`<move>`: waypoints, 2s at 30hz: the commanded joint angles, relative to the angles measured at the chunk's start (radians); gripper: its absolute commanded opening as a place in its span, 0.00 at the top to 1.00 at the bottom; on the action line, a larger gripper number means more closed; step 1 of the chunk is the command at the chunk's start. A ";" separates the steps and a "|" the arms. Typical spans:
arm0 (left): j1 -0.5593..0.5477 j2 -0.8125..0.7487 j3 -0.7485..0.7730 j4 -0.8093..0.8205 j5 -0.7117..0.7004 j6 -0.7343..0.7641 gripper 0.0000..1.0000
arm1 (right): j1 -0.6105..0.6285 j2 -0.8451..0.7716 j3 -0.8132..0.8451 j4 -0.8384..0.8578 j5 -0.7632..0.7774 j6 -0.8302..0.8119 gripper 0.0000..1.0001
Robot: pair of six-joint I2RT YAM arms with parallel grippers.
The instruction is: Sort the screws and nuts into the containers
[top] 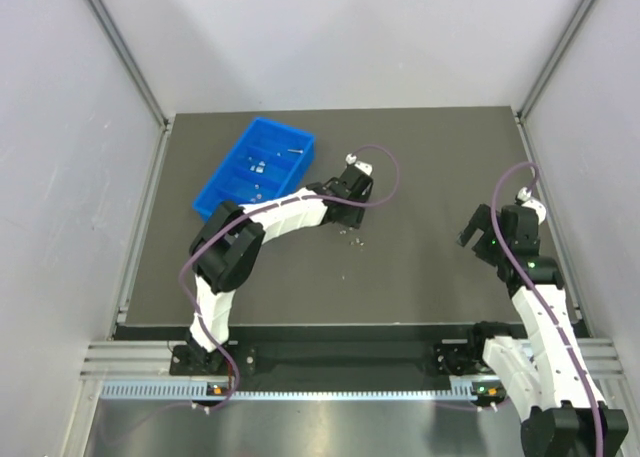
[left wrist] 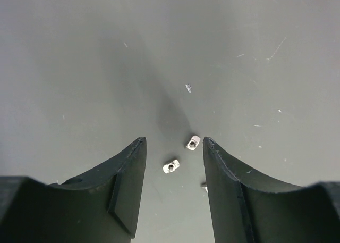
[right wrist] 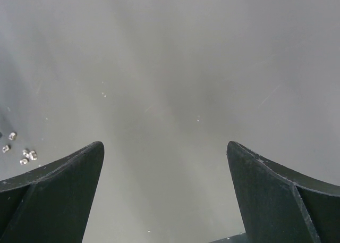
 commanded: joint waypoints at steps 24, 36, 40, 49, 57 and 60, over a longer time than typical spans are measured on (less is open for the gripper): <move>-0.004 0.107 0.021 -0.029 0.037 0.013 0.83 | 0.002 -0.028 0.028 0.002 0.031 0.017 0.00; -0.004 0.090 -0.025 -0.055 0.062 -0.059 0.84 | 0.002 -0.024 0.030 0.002 0.035 0.010 0.00; -0.006 0.097 -0.023 -0.063 0.063 -0.057 0.97 | 0.002 -0.028 0.030 0.002 0.035 0.008 0.00; 0.060 -0.129 -0.049 -0.038 -0.045 -0.149 0.98 | 0.002 -0.010 0.027 0.030 0.032 0.017 0.00; 0.302 -0.462 -0.216 -0.035 -0.136 -0.252 0.97 | 0.002 0.036 0.019 0.071 0.006 0.013 0.00; 0.399 -0.527 -0.258 -0.061 -0.199 -0.264 0.97 | 0.002 0.056 0.019 0.085 -0.001 0.013 0.00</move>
